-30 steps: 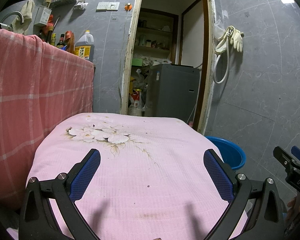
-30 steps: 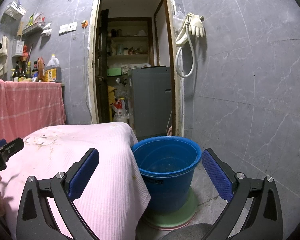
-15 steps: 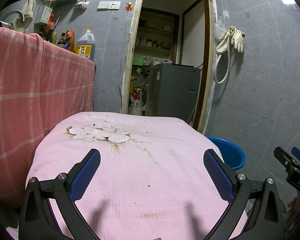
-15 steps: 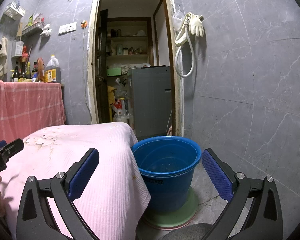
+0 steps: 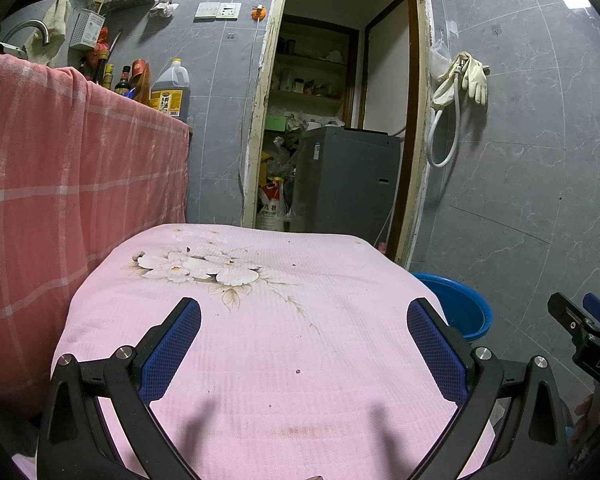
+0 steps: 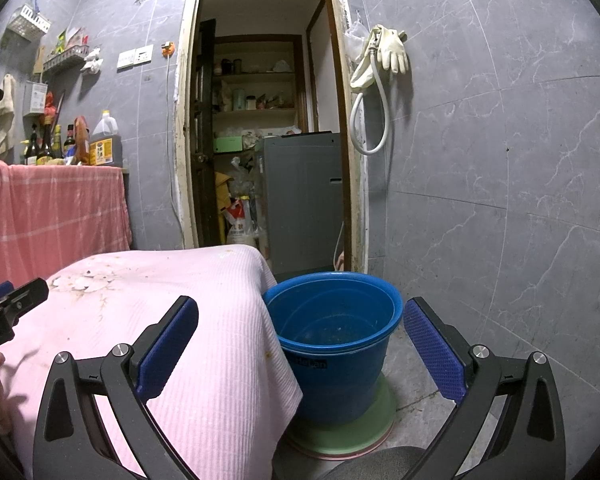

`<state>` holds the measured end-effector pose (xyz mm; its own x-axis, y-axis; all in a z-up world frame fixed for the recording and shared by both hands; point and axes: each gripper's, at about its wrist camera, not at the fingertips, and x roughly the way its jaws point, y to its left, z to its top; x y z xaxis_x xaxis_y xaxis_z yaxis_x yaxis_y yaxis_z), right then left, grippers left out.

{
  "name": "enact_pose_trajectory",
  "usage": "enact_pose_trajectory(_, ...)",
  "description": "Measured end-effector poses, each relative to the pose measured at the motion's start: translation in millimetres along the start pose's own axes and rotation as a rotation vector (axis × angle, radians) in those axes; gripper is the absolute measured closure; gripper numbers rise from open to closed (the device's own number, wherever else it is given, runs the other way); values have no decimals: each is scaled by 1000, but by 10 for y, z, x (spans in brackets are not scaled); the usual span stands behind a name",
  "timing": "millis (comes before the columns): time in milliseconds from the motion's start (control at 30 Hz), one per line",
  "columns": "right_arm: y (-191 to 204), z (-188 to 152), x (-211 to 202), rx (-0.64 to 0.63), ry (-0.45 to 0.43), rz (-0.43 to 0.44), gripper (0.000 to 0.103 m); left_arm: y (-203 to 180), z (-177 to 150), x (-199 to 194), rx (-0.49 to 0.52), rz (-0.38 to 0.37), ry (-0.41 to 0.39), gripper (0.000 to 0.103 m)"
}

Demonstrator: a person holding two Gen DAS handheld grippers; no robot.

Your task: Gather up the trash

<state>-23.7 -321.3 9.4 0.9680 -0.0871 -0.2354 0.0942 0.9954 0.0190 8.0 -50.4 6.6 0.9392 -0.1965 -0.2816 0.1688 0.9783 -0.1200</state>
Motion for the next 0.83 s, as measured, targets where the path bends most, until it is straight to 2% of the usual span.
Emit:
enact_pose_trajectory(333,18,5,-8,0,1,0,0,-12,-17,10,-27,36,9,2)
enact_pose_trajectory(833,23,3,-11,1,1,-1,0,-36,-18,30,-17,32,25,2)
